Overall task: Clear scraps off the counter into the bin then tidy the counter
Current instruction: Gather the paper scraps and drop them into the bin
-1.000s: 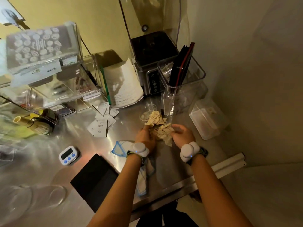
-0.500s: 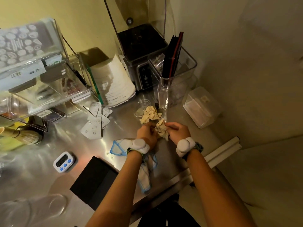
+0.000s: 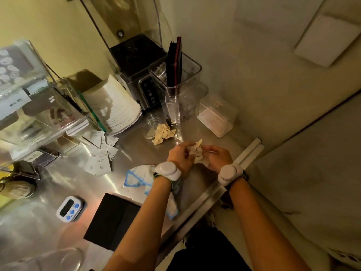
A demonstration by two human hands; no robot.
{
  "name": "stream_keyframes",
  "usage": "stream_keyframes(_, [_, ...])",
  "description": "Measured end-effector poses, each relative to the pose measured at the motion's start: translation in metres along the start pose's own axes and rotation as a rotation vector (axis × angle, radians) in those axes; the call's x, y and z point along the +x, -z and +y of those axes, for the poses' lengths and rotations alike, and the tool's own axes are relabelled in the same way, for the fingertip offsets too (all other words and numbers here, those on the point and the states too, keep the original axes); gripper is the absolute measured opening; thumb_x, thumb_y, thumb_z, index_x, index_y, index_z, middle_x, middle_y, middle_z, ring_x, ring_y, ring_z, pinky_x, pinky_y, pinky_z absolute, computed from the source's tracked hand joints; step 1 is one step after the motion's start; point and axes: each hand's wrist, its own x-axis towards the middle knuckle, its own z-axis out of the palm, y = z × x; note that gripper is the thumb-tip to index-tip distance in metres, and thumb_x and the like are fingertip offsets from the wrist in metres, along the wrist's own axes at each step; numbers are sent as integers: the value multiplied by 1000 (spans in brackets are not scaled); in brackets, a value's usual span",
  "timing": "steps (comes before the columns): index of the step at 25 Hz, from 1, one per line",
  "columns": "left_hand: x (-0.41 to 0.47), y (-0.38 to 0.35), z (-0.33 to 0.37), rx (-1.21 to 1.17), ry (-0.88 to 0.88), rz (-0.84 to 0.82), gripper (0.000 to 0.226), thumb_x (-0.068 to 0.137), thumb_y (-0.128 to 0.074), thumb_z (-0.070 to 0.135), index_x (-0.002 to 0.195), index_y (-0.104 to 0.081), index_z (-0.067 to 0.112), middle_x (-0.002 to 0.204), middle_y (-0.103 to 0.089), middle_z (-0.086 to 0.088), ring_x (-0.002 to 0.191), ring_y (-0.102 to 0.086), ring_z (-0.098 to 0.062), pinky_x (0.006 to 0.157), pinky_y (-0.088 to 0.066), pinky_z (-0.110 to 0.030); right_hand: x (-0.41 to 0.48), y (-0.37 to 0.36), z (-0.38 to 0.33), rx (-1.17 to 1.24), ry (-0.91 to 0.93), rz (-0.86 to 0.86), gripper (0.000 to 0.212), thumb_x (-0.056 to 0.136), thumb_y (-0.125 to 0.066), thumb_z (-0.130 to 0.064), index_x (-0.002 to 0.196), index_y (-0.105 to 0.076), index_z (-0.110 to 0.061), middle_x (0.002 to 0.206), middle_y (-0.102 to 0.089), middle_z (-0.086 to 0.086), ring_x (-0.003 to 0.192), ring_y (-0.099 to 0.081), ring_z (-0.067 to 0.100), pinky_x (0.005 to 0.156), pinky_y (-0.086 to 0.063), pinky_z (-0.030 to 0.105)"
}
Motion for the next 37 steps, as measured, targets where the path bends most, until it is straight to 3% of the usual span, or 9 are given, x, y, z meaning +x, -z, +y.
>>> stream_keyframes(5, [-2,-22,32,35,-107,-81,30,88,-64,19,118,-63,21,91,-62,5,83,-60,-11,77,-45,-21,-12,38,13,144,-106,81,15,82,-71,-13,94,-73,-21,112,-72,14,104,-68,31,93,-57,43])
stream_keyframes(8, [3,-46,56,56,-124,-154,23,87,-67,20,110,-66,17,93,-71,-5,86,-68,-19,82,-55,-30,-16,67,26,202,-135,166,14,82,-72,-12,78,-71,-26,99,-74,12,95,-70,29,81,-61,37])
stream_keyframes(12, [9,-80,89,123,-183,-235,19,88,-68,26,104,-70,16,95,-73,-5,86,-70,-18,84,-57,-32,-23,109,50,231,-149,269,12,86,-67,-10,95,-74,-11,88,-71,11,69,-67,14,45,-50,11])
stream_keyframes(14, [10,-99,102,113,-207,-256,19,87,-69,29,100,-73,15,91,-74,-6,85,-70,-20,84,-58,-38,-26,130,63,236,-147,312,17,87,-67,-11,102,-74,-8,96,-73,12,76,-69,18,58,-56,14])
stream_keyframes(17, [11,-131,122,126,-238,-321,19,87,-68,30,100,-73,16,92,-73,-5,85,-70,-19,85,-58,-38,-26,159,87,258,-191,345,15,89,-65,-20,99,-75,-16,104,-74,11,97,-69,28,90,-58,39])
stream_keyframes(23, [10,-185,137,87,-223,-344,19,86,-70,25,100,-74,13,92,-75,-8,87,-70,-22,77,-53,-26,-21,196,134,381,-263,312,8,75,-80,-30,69,-76,-32,65,-75,-14,65,-71,3,51,-53,14])
stream_keyframes(29, [21,-236,129,60,-193,-477,25,90,-65,24,110,-70,11,105,-73,-11,96,-69,-22,86,-52,-25,-1,214,186,420,-260,316,19,67,-86,-21,69,-78,-38,69,-77,-13,66,-73,2,55,-54,14])
stream_keyframes(32, [33,-264,113,85,-145,-562,30,90,-65,23,116,-68,8,110,-72,-14,101,-68,-27,91,-54,-35,14,214,216,388,-278,319,21,63,-87,-25,71,-77,-42,70,-76,-17,69,-74,6,59,-57,17])
stream_keyframes(37, [57,-309,82,91,-15,-537,32,79,-75,20,108,-71,8,108,-72,-12,103,-68,-27,82,-49,-27,42,208,261,357,-315,273,24,68,-85,-18,67,-76,-41,66,-75,-17,72,-72,8,61,-57,20])
